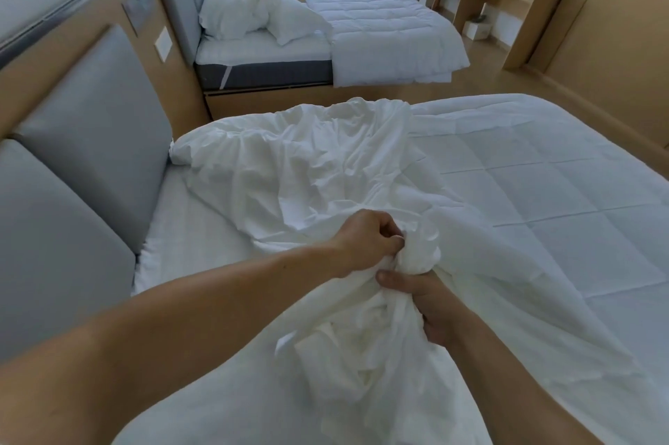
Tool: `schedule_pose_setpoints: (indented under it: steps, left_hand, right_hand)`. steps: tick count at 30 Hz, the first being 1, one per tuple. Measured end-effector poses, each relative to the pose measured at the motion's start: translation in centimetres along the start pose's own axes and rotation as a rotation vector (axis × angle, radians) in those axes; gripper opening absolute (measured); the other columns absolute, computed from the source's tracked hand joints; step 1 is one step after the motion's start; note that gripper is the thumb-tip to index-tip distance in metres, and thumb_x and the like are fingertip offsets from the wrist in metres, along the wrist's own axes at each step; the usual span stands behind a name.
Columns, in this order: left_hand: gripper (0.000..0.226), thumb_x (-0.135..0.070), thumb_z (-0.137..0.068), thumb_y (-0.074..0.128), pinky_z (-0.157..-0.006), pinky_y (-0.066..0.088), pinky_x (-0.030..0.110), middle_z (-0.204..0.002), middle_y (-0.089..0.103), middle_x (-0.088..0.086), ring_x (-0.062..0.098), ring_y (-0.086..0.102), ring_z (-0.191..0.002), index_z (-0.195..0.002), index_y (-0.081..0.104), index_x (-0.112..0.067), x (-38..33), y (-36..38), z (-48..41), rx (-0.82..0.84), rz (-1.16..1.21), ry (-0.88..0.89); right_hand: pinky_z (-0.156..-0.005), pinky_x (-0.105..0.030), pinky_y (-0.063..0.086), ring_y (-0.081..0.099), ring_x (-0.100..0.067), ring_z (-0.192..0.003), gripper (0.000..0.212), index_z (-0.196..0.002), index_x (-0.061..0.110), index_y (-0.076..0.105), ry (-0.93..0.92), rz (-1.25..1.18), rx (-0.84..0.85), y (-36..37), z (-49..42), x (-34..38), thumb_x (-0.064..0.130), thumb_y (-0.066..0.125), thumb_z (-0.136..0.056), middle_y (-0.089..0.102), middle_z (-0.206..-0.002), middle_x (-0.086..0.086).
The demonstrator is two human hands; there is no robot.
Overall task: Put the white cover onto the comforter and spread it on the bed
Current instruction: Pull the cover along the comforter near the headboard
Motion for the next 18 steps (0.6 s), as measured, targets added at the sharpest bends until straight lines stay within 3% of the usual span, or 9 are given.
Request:
schedule_pose_setpoints:
  steps: [4, 10, 13, 16, 18]
  left_hand:
    - [0.007, -0.016, -0.09, 0.064, -0.087, 0.053, 0.029, -0.089, 0.068, -0.005, 0.015, 0.064, -0.091, -0.085, 0.066, -0.022, -0.6, 0.3, 0.0, -0.114, -0.103, 0.1]
    - [0.005, -0.019, -0.09, 0.066, -0.081, 0.05, 0.023, -0.089, 0.069, -0.01, 0.011, 0.064, -0.086, -0.089, 0.07, -0.023, -1.0, -0.7, -0.3, -0.152, -0.166, 0.217]
    - [0.003, -0.022, -0.089, 0.072, -0.075, 0.049, 0.02, -0.083, 0.066, -0.009, 0.008, 0.06, -0.079, -0.087, 0.072, -0.02, 0.3, -1.0, -0.5, -0.134, 0.091, 0.109]
    - [0.005, -0.014, -0.09, 0.072, -0.057, 0.05, 0.022, -0.075, 0.06, -0.001, 0.014, 0.056, -0.069, -0.087, 0.068, -0.016, 1.4, 0.0, -0.3, 0.005, 0.446, -0.112]
    - [0.008, -0.004, -0.09, 0.068, -0.051, 0.051, 0.022, -0.08, 0.058, 0.005, 0.016, 0.055, -0.07, -0.091, 0.066, -0.012, 1.4, 0.6, -0.2, 0.091, 0.511, -0.182]
  right_hand:
    - [-0.091, -0.057, 0.055, 0.07, -0.04, -0.1, 0.039, -0.117, 0.005, 0.068, -0.042, 0.122, -0.09, 0.1, 0.1, 0.9, 0.0, 0.074, -0.08, 0.071, -0.109, -0.023]
    - [-0.084, -0.055, 0.058, 0.071, -0.041, -0.097, 0.04, -0.117, 0.006, 0.066, -0.048, 0.139, -0.085, 0.0, -0.1, 1.8, -0.006, 0.07, -0.079, 0.071, -0.108, -0.024]
    - [-0.075, -0.049, 0.059, 0.07, -0.042, -0.093, 0.037, -0.118, 0.002, 0.065, -0.005, 0.012, -0.053, -0.2, 0.1, 1.1, -0.007, 0.065, -0.081, 0.07, -0.106, -0.026]
    - [-0.083, -0.056, 0.057, 0.066, -0.047, -0.101, 0.041, -0.122, 0.002, 0.064, -0.049, -0.03, -0.023, -0.4, -0.1, 0.7, -0.01, 0.062, -0.082, 0.066, -0.114, -0.031]
    - [-0.088, -0.06, 0.054, 0.064, -0.049, -0.106, 0.044, -0.123, 0.004, 0.064, -0.071, -0.022, -0.012, -0.4, -0.2, 0.6, -0.011, 0.062, -0.082, 0.066, -0.117, -0.03]
Point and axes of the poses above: each hand's wrist, its own z-axis away from the middle knuckle, its own y-axis out of the palm, x = y × z, the point moved 6 cm from there along -z, towards the middle knuckle
